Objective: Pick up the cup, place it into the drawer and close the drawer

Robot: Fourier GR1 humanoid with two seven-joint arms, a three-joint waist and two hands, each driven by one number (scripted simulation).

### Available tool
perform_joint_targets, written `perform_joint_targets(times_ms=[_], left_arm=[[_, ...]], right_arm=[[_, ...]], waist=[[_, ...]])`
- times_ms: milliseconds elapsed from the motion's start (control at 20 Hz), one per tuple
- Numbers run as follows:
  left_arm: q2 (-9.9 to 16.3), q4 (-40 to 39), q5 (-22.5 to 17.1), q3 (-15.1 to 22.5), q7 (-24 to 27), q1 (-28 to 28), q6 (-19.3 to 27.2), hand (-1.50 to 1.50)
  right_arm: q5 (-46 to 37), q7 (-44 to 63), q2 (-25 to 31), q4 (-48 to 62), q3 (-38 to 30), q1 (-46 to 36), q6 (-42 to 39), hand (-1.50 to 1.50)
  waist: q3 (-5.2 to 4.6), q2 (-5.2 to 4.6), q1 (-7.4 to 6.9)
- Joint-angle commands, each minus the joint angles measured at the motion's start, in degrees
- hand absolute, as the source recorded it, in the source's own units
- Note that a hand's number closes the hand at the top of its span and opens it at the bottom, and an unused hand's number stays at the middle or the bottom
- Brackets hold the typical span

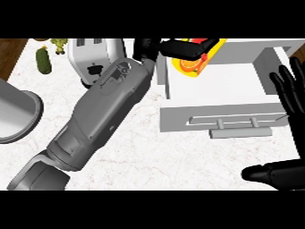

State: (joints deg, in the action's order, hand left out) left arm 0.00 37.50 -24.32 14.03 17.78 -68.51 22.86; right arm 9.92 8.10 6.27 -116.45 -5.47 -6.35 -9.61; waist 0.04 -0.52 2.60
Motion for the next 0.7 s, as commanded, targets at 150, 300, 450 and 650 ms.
perform_joint_targets(times_ms=[150,300,450,650], left_arm=[[0.0,-7.2,-5.8,8.4,2.2,-1.8,-0.2,1.50],[0.0,-12.8,-6.5,8.8,2.3,-7.6,1.4,1.50],[0.0,-13.1,-8.6,11.3,-1.7,-10.6,2.0,1.50],[0.0,-14.6,-8.8,16.6,0.1,-8.2,3.5,1.50]], right_arm=[[0.0,-4.9,0.0,4.3,-1.3,1.1,-1.7,-1.50],[-0.2,-0.1,-0.1,2.6,0.5,-2.9,0.0,-1.50],[-1.4,-1.3,-2.3,-0.3,2.9,0.3,0.7,-1.50],[1.3,0.5,0.1,1.8,0.1,-2.5,-0.5,-1.50]], waist=[[0.03,-0.17,0.50],[0.02,-0.59,1.71],[0.05,-0.47,2.47],[0.06,-0.65,2.88]])
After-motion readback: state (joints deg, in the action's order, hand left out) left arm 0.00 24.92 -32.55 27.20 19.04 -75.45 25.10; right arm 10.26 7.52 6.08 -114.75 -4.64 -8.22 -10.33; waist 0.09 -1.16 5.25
